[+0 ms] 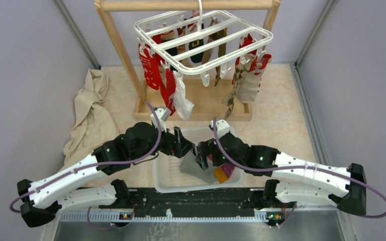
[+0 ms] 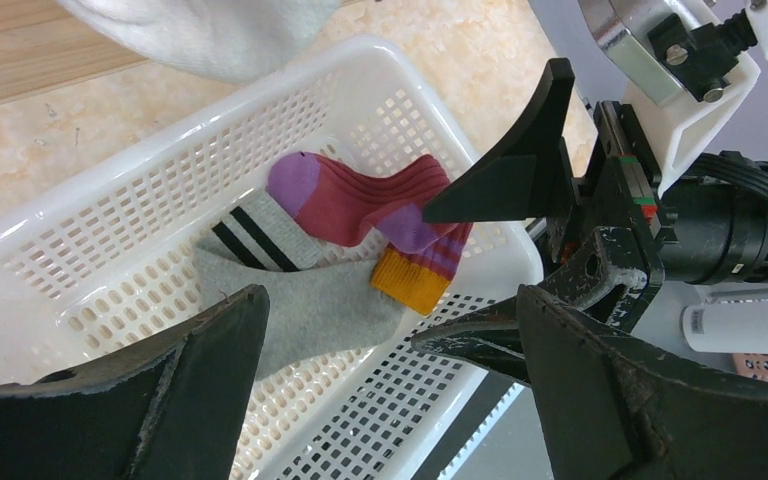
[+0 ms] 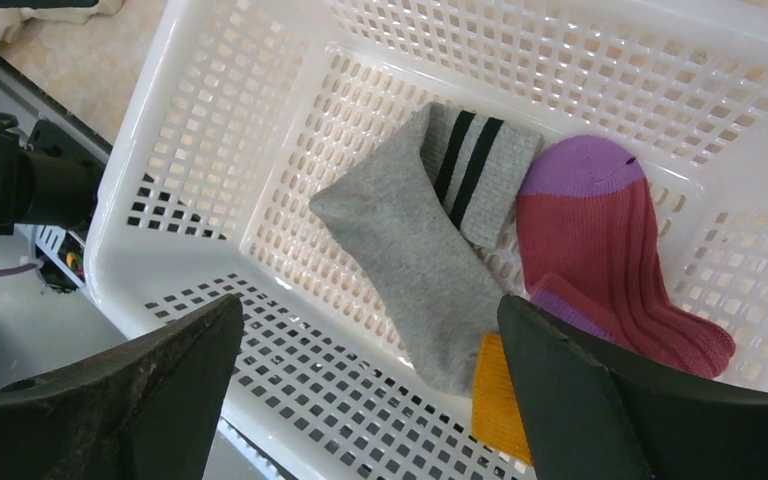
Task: Remove the socks clipped to the hanger
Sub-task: Adjust the hanger on the clothesline.
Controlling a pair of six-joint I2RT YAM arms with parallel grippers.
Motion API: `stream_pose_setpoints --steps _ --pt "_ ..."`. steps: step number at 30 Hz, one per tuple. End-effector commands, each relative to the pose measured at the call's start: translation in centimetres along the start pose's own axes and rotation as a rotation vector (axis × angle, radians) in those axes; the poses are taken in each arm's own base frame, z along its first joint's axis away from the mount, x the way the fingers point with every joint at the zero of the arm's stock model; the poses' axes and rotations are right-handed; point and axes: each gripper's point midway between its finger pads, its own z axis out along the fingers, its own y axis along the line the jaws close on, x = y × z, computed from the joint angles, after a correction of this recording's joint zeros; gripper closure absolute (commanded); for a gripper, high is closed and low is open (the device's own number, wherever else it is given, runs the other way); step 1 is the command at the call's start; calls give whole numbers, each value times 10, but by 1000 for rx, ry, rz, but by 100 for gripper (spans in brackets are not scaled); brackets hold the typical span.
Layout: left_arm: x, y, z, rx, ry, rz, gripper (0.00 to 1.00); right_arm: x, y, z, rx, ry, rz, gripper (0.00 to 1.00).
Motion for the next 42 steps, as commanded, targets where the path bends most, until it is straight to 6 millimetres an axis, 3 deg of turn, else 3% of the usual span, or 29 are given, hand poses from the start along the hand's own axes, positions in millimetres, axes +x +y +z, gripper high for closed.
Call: stream_pose_setpoints --steps 1,21,31,36,42 --pt "-1 -8 3 37 -12 -10 1 -12 7 -6 -26 -50 23 2" --pt "2 -5 4 39 -16 -4 1 -11 7 0 -6 -37 28 3" --pt "1 9 -5 -9 -44 5 1 -29 1 -7 51 -80 28 7" --pt "1 13 -8 -20 -52 0 1 -52 2 -12 65 -144 1 7" --pt "-4 23 -21 -70 -77 -21 1 -110 6 -22 60 -291 -22 10"
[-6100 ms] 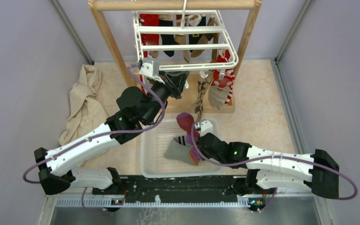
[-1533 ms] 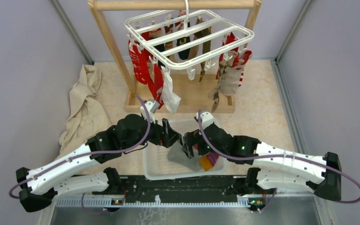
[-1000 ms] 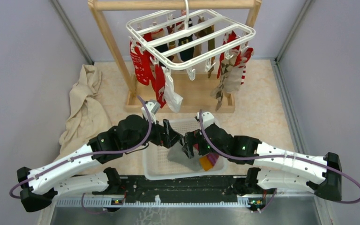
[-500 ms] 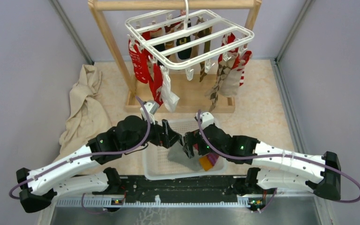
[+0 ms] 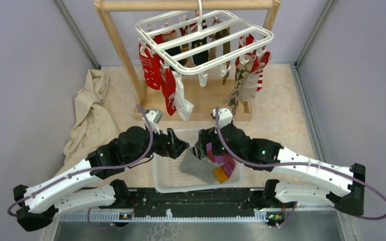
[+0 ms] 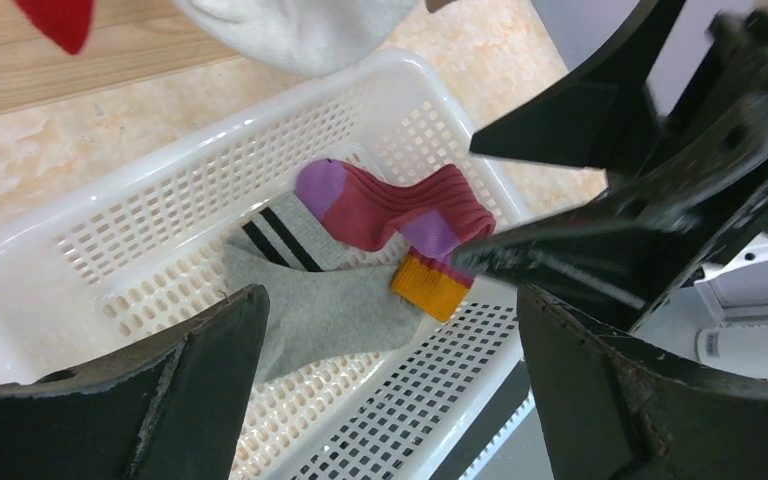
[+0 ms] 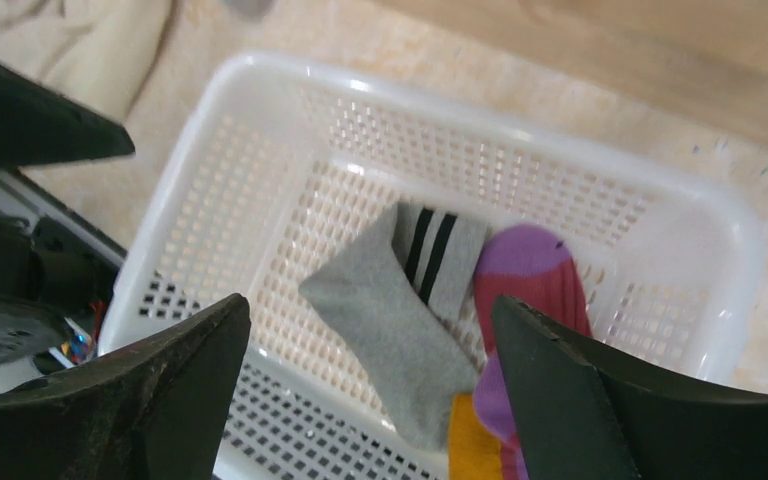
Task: Remove the socks clipped to the hanger
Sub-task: Adjust the hanger on the clothesline.
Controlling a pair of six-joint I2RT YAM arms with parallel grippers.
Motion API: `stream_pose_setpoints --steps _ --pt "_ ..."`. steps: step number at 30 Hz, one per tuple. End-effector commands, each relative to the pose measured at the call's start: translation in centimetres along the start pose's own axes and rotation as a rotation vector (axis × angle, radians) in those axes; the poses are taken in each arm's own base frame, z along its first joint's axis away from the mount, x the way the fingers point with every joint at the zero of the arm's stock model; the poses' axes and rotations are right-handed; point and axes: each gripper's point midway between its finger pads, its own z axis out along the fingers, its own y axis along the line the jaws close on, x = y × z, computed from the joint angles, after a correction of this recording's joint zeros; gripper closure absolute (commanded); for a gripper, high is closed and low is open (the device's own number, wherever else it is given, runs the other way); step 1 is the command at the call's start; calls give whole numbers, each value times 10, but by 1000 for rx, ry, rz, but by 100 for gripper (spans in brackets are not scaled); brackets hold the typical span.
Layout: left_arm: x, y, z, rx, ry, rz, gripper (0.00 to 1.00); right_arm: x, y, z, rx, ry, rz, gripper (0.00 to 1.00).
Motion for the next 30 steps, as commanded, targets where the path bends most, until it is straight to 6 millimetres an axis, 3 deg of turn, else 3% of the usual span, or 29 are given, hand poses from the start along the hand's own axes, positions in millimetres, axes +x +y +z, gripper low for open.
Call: stream_pose_setpoints --steps 1,6,12,17,23,27,30 --pt "-4 16 -14 -70 -32 -22 1 -75 11 -8 -31 -209 9 10" --pt "-7 32 -30 -143 -53 -62 1 -114 23 -9 -130 -369 28 16" --pt "-8 38 -41 -160 -69 -88 1 -139 53 3 -253 -484 4 27" --pt "-7 41 -46 -168 -64 -89 1 -147 72 21 -298 -490 -16 29" --pt "-7 41 -47 -168 -62 -87 1 -154 68 41 -227 -501 -13 29" --pt "-10 36 -44 -148 -71 -87 1 -157 65 41 -198 -499 -16 29" --pt "-14 28 -33 -121 -82 -67 1 -150 62 34 -197 -467 -22 23"
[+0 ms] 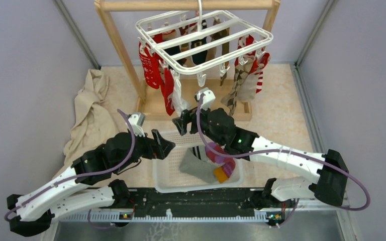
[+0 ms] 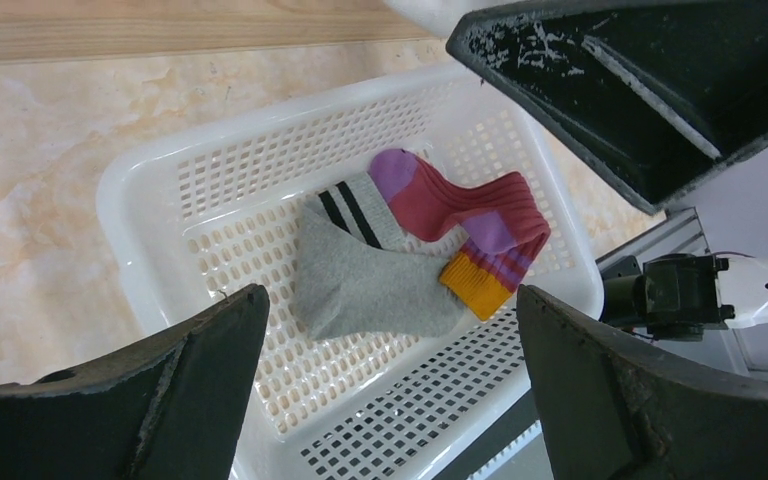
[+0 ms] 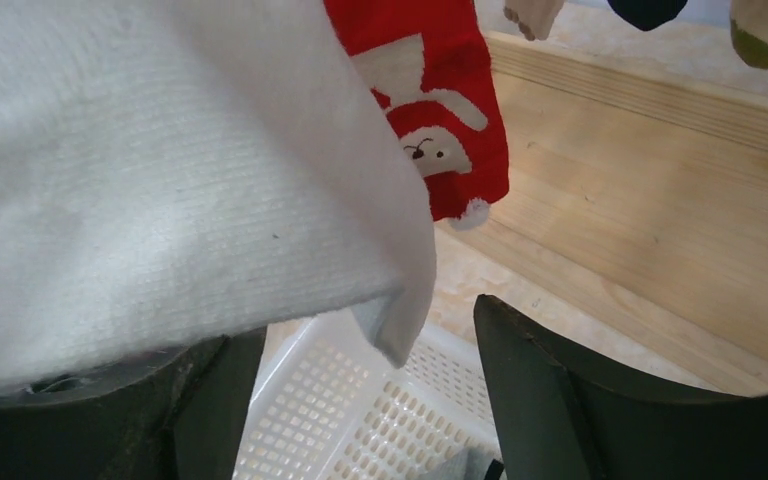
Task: Remove the socks clipped to the hanger
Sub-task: Adjust the hanger on the clothesline.
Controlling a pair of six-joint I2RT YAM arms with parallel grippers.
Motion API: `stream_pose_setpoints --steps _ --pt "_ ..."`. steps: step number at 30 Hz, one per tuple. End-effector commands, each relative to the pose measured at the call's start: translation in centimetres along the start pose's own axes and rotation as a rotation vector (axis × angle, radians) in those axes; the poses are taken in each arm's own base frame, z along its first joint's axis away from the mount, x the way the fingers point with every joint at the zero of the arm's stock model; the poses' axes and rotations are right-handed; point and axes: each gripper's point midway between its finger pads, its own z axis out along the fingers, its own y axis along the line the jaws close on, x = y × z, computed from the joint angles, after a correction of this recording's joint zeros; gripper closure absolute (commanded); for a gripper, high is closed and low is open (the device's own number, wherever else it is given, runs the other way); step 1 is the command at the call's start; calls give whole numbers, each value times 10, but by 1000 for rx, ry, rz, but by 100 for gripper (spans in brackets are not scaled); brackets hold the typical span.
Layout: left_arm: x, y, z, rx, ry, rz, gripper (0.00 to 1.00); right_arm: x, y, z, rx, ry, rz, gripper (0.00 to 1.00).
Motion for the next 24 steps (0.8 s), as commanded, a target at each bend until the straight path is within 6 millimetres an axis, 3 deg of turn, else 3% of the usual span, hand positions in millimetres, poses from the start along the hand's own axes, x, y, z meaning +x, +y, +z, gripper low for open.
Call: stream_pose_setpoints --steps 1,6,14,19,24 --pt "-15 -22 9 58 -43 12 1 -39 7 -16 -13 -78 18 21" --pt "-29 -34 27 55 -95 43 1 -20 -5 -54 23 -16 29 15" --pt "-59 -54 56 29 -199 48 1 -18 -32 -106 107 30 60 11" --pt "-68 -65 73 -10 -217 39 1 -16 -41 -121 129 39 62 11" --pt "-83 -64 79 -65 -279 25 1 -14 -42 -127 120 46 60 11"
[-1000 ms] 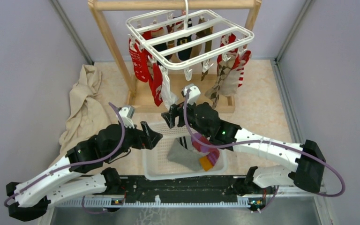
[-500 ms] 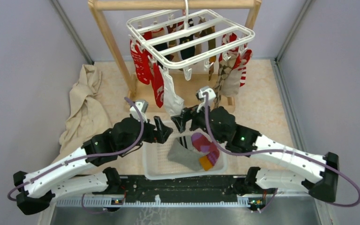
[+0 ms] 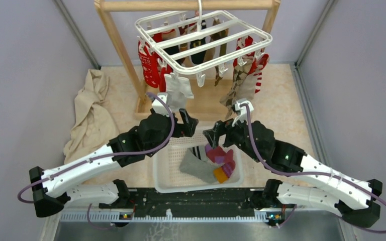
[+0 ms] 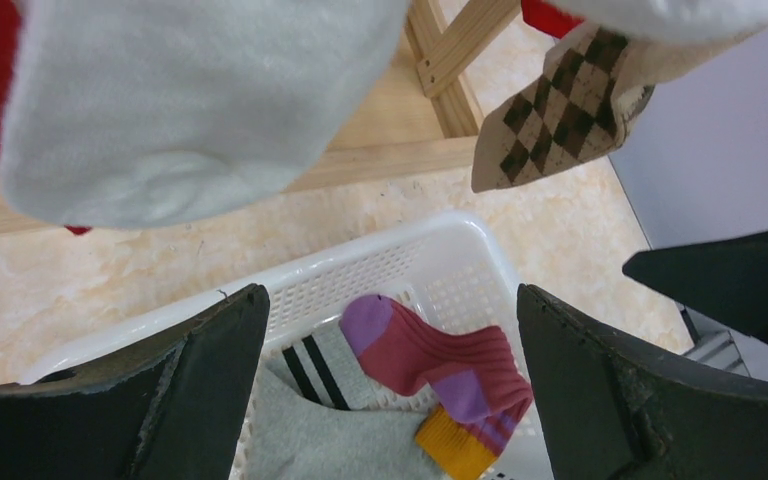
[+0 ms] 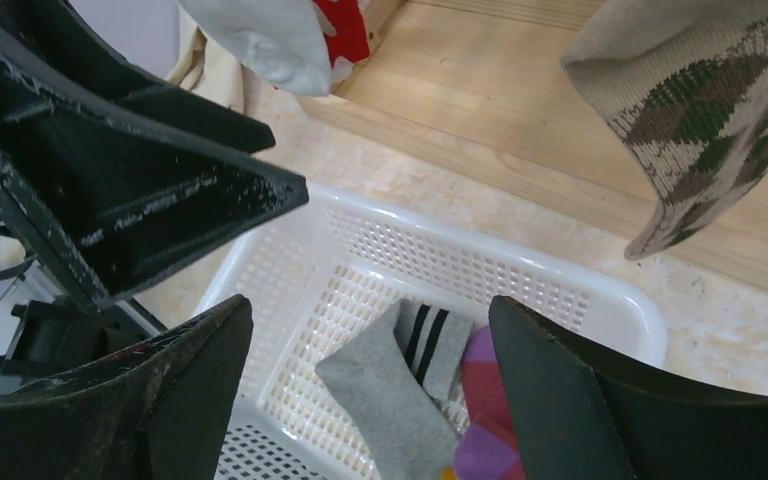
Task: Remove the socks clipped to the hanger
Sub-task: Adjust the hanger on the clothesline.
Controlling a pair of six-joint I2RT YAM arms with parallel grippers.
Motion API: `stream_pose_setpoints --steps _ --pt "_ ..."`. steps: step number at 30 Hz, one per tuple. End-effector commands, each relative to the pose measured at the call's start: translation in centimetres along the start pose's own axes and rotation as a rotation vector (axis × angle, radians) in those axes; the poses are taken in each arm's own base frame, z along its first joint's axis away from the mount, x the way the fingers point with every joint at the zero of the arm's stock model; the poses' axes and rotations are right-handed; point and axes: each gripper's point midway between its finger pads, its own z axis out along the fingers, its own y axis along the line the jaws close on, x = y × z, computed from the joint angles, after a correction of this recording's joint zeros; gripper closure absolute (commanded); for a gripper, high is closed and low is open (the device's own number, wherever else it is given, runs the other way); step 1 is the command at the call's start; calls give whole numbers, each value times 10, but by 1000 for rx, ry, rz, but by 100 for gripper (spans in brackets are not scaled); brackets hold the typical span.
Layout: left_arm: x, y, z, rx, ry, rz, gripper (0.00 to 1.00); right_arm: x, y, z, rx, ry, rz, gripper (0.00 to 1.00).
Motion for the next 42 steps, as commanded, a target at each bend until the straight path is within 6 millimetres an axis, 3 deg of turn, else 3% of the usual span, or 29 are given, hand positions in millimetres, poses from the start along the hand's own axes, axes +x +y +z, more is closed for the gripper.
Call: stream_pose_setpoints --steps 1,11,20,27,31,32,36,42 --pt "-37 -6 1 -30 -127 -45 1 -4 -3 -9 5 -11 12 12" --pt "-43 5 4 -108 -165 -61 1 -2 -4 -17 -15 -11 2 11" --pt "-58 -19 19 -22 -237 19 3 -1 0 -16 -40 -13 6 11" --pt "-64 -28 26 1 -271 35 45 -1 0 -17 -42 -13 6 11" --pt "-64 -27 28 -12 -266 43 83 -1 -1 -18 -43 -14 8 11" --pt "-65 -27 27 -16 -265 40 98 -2 -1 -18 -42 -16 9 12" --pt "-64 -26 25 -19 -254 40 100 -7 2 -20 -51 -20 4 11" --pt "-51 -6 17 -63 -224 42 100 -36 23 -15 -95 -31 -29 12"
